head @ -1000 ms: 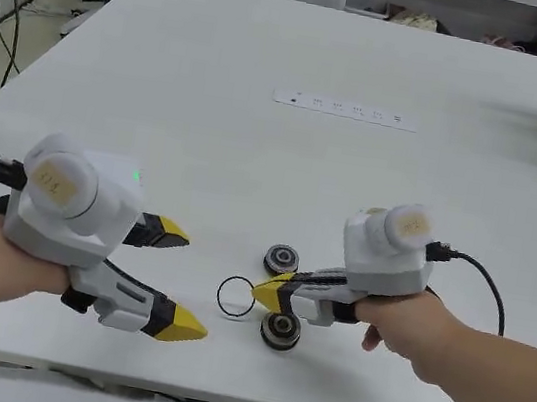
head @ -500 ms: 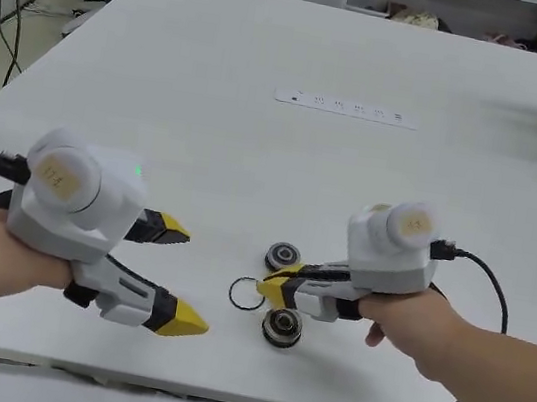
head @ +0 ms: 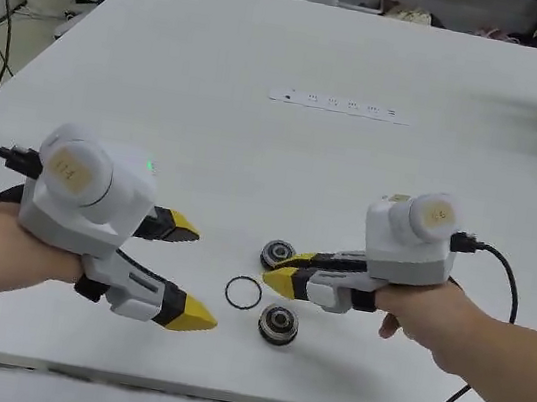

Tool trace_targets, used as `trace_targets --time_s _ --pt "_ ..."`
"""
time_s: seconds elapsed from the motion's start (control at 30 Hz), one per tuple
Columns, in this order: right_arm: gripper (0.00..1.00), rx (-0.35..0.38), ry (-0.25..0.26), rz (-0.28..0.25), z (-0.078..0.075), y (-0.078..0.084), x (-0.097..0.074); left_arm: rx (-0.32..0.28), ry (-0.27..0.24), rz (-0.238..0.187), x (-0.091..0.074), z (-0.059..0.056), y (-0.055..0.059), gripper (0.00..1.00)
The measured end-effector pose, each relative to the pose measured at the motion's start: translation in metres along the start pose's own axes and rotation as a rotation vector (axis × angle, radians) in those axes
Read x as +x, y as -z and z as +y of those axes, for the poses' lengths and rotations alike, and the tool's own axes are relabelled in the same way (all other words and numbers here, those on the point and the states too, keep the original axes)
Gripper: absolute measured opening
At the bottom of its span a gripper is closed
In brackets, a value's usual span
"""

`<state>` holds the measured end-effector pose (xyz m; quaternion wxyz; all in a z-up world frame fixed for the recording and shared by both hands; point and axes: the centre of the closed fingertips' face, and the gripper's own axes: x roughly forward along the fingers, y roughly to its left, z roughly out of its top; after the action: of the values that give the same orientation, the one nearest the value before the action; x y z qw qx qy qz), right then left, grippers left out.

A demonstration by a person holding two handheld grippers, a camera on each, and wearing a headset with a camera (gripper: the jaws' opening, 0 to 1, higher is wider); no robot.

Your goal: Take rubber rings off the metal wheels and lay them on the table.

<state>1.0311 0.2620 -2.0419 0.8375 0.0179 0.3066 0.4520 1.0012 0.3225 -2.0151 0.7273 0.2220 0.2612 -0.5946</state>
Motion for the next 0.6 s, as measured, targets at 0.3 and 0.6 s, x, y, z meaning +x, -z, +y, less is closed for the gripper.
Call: trace_targets --time_s 0.3,0.6 --pt "0.17 -0.026 -0.021 -0.002 0.003 0.001 -0.015 0.019 0.016 0.000 0.007 0.000 -0.008 0.58" --pt "0.20 -0.065 -0.043 0.008 0.007 0.006 -0.025 0.027 0.035 0.001 0.016 -0.003 -0.015 0.55"
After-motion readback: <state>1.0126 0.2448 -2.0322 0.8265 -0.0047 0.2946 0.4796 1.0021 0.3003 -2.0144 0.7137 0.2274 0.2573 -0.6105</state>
